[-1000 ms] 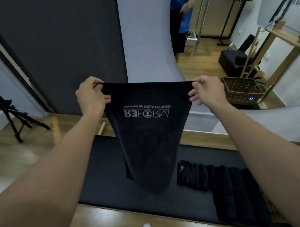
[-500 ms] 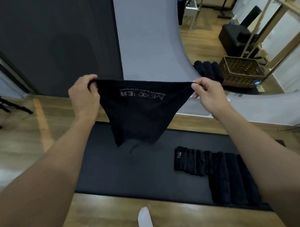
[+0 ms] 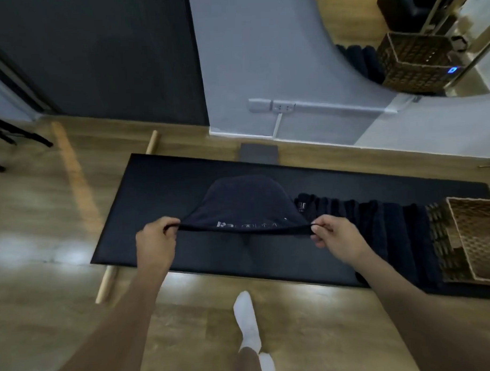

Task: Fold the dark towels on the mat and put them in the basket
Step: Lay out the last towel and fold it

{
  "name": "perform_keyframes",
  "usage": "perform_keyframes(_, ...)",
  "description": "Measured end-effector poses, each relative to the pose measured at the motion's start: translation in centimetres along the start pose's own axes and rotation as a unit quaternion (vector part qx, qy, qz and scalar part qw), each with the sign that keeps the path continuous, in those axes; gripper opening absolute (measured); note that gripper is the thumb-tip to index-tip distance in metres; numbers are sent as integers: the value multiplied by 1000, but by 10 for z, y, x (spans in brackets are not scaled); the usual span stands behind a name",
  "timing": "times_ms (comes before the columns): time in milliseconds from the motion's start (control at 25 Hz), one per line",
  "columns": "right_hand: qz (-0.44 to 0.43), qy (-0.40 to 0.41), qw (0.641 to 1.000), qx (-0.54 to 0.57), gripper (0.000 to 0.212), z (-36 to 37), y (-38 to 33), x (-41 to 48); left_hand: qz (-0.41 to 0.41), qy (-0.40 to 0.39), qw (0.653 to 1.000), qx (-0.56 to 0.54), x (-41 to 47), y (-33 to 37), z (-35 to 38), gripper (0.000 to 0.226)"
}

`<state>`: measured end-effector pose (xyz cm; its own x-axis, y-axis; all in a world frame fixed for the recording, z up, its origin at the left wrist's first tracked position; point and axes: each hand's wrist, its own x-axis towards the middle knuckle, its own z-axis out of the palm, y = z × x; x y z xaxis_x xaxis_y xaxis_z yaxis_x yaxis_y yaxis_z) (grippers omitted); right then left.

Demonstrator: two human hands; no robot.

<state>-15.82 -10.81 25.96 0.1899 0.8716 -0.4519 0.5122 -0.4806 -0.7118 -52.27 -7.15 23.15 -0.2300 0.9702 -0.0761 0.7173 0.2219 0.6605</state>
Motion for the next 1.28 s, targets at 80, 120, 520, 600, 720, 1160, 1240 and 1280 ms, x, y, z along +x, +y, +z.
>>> perform_keyframes(80,43,-23,999,-11,20,34,49,17,-61,-29,998,-20,-8,-41,43,18)
perform_keyframes(120,66,-30,997,-9,21,51,72,29,-98,-41,993,-47,-10,-61,65,18)
perform_keyframes(520,84,30,993,-81,10,127,170,229,-269,-56,934,-229,116,-140,255,10)
perform_keyframes(600,80,70,989,-107,13,131,173,283,-271,-47,934,-229,161,-147,287,11)
perform_keyframes(720,106,116,987,-25,9,150,188,366,-259,-28,942,-213,226,-157,336,12)
perform_keyframes(1160,47,31,998,37,65,246,256,495,-143,-53,979,-137,303,-214,466,47)
perform_keyframes(1240,-28,-17,993,-115,63,264,277,452,19,-124,992,-7,249,-225,468,56)
perform_keyframes(1280,-56,-66,980,-182,62,273,288,421,80,-174,981,39,215,-233,465,59)
